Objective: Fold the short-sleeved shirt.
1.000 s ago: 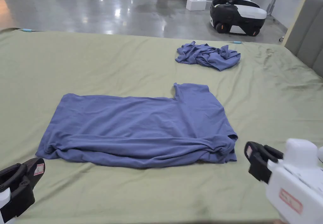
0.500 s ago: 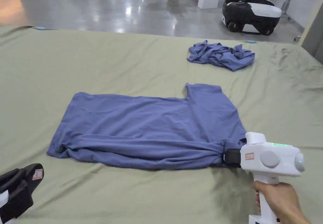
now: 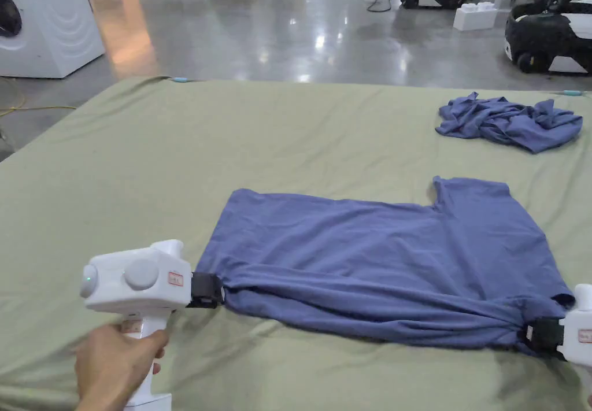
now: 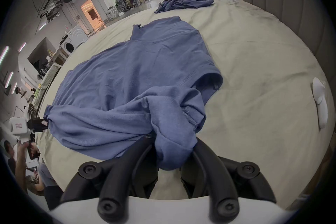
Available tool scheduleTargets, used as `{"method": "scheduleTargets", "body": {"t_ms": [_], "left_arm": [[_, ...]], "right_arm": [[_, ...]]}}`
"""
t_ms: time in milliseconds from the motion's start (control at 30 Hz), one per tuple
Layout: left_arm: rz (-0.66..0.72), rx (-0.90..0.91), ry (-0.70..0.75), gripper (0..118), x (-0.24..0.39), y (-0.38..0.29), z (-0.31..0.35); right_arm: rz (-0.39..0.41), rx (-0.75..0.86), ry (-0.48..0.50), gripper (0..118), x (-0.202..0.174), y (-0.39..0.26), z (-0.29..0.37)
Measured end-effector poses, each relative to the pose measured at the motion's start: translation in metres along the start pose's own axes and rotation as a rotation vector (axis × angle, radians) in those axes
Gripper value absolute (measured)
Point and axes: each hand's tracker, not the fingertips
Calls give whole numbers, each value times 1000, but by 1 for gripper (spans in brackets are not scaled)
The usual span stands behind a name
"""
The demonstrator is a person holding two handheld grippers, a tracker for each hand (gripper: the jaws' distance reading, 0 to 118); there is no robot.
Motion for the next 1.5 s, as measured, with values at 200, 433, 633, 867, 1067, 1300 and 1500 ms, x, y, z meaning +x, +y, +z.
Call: {"method": "scheduleTargets", "body": {"t_ms": [200, 433, 633, 867, 1067, 1300, 1500], "left_arm": [[-47, -11, 34, 84, 13, 13, -11], [-181, 9, 71, 8, 24, 31, 6], [-143, 19, 3, 8, 21, 19, 17], [-73, 91, -131, 8, 13, -4, 76], [-37, 105, -202, 8, 3, -40, 123], [58, -31, -226, 8, -26, -110, 101], [163, -8, -298, 23, -39, -126, 79]], "right_arm": [[0, -3, 1, 21, -1, 1, 2], [18, -2, -4, 21, 0, 5, 6], [-15, 15, 28, 20, 6, 1, 23], [-11, 94, 88, 19, 4, -4, 82], [-38, 97, 126, 19, 11, -32, 126], [-74, -76, 70, 19, 32, -84, 107], [-15, -52, 14, 42, 35, -96, 83]]}}
